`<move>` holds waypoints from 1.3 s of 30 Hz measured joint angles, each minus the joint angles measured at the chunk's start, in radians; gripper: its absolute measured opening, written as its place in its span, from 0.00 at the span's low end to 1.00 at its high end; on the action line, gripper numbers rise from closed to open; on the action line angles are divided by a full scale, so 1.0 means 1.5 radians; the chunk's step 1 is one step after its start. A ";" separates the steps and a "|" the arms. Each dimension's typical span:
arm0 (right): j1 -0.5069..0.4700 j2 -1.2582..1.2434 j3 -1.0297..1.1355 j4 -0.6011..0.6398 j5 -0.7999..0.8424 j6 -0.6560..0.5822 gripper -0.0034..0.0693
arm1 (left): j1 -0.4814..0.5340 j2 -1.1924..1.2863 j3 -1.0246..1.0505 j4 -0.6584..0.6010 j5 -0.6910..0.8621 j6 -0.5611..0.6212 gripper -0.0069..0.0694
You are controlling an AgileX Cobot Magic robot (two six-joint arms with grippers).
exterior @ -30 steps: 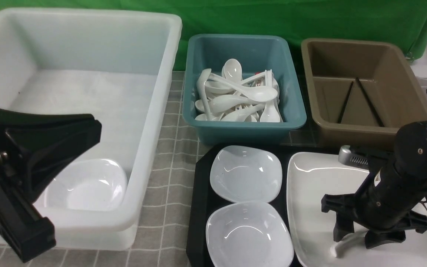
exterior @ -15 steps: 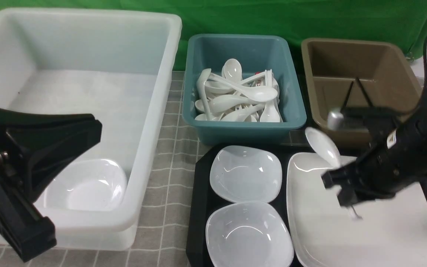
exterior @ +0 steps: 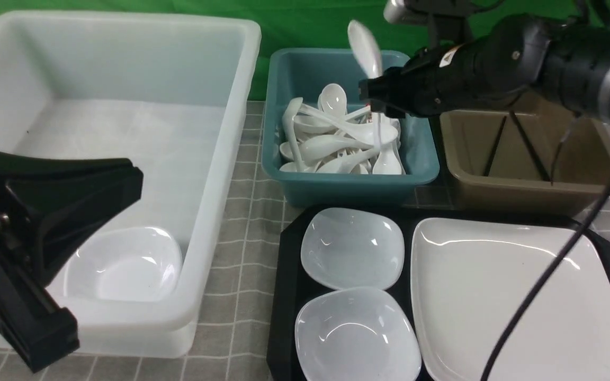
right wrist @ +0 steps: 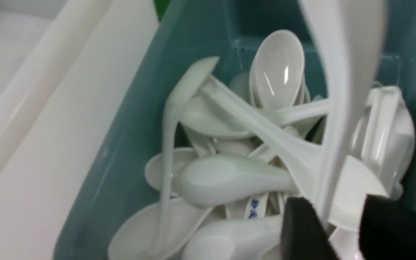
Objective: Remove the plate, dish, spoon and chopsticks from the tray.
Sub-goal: Use the right arm to put the soup spoon into the small storage box in the middle, then use the right arm to grab a plate from the dinner plate
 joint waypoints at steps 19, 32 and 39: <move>0.187 -0.312 0.269 -0.263 0.491 0.061 0.41 | 0.000 0.000 0.000 0.033 0.004 -0.001 0.10; 0.330 -0.342 0.551 -0.320 0.249 0.139 0.80 | 0.000 0.000 0.000 0.033 0.006 -0.002 0.10; 0.309 -0.275 0.554 -0.356 0.159 0.140 0.81 | 0.000 0.000 0.000 0.033 0.014 -0.004 0.10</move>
